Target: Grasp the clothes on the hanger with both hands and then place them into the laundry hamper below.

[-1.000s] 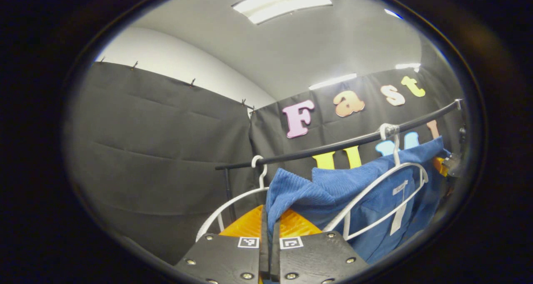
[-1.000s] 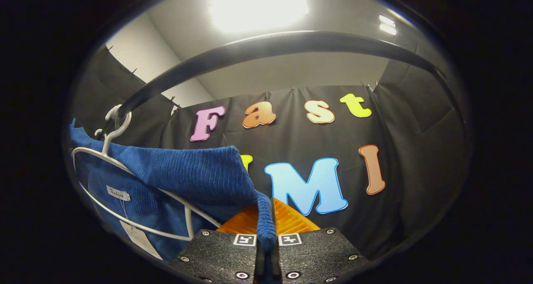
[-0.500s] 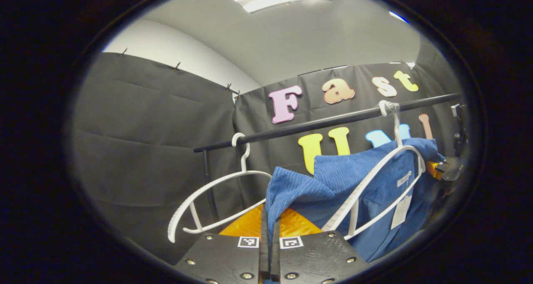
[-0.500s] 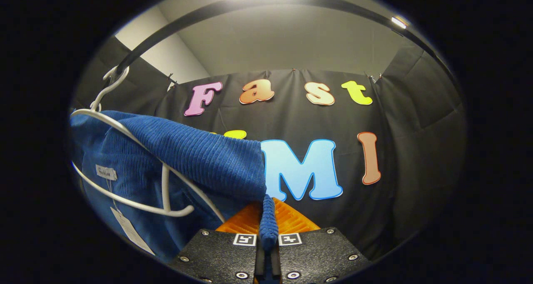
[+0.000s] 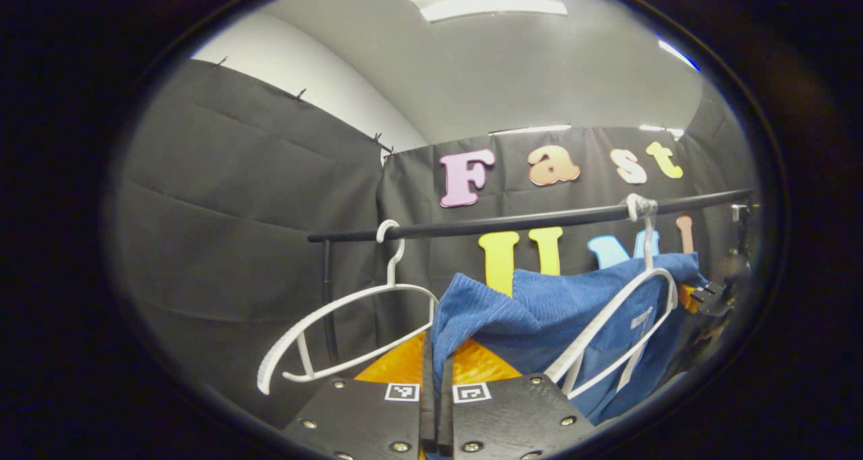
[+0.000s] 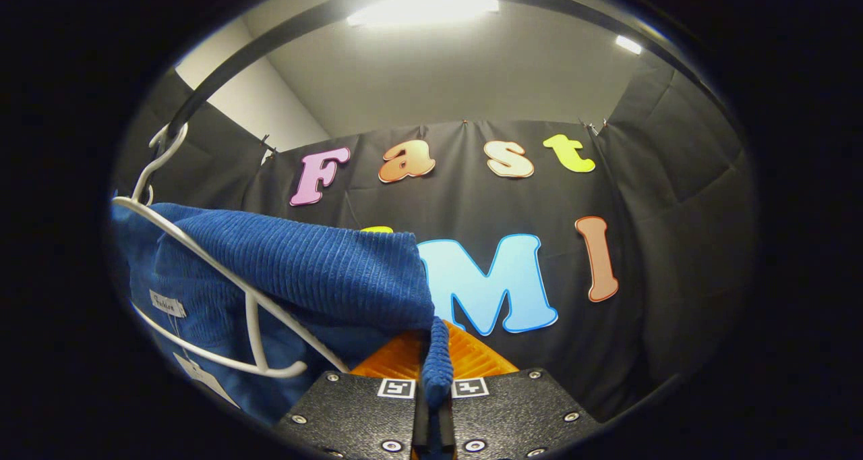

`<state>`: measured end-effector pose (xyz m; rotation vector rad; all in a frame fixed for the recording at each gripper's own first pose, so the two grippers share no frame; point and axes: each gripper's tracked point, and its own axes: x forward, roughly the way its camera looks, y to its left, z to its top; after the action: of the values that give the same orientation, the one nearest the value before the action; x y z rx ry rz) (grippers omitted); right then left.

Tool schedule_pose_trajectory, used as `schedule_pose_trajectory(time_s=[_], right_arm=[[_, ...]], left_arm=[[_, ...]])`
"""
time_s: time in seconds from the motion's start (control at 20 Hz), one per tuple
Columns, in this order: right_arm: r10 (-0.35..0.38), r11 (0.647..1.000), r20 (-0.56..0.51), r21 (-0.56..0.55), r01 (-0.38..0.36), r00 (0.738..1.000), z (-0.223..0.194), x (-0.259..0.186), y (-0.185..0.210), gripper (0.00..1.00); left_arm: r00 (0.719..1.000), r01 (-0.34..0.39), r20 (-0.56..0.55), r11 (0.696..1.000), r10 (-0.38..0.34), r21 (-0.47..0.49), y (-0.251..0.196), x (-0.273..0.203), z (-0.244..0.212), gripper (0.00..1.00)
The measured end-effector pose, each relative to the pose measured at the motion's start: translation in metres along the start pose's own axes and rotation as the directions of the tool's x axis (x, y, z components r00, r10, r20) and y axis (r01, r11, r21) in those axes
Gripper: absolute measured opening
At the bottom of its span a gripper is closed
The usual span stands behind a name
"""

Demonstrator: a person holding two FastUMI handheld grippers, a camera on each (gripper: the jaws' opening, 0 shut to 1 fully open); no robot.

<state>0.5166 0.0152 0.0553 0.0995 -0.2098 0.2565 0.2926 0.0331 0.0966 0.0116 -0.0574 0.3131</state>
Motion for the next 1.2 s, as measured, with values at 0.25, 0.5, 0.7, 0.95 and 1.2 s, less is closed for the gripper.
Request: schedule_pose_trajectory(time_s=[0.25,0.5,0.7,0.95,1.2], right_arm=[[-0.042,0.999,-0.016,0.010,0.042,0.999,-0.010,0.006,-0.003,0.03],[-0.051,0.998,-0.143,0.017,0.054,0.988,-0.060,0.003,-0.008,0.04],[-0.030,0.999,-0.185,0.005,0.031,0.982,-0.081,-0.017,-0.008,0.05],[0.011,1.000,-0.218,-0.010,-0.014,0.976,-0.095,-0.043,-0.001,0.05],[0.045,0.999,-0.251,-0.013,-0.049,0.967,-0.101,-0.072,0.005,0.05]], left_arm=[[1.000,0.016,0.004,0.998,-0.016,0.053,-0.001,0.005,0.006,0.03],[0.995,0.056,-0.082,0.996,-0.050,0.070,-0.015,0.016,-0.029,0.00],[0.995,0.056,-0.086,0.997,-0.052,0.048,-0.018,0.010,-0.039,0.03],[0.992,0.039,-0.118,0.998,-0.033,0.046,-0.004,-0.023,-0.063,0.07],[0.991,0.018,-0.135,0.999,-0.014,0.029,0.004,-0.052,-0.073,0.07]])
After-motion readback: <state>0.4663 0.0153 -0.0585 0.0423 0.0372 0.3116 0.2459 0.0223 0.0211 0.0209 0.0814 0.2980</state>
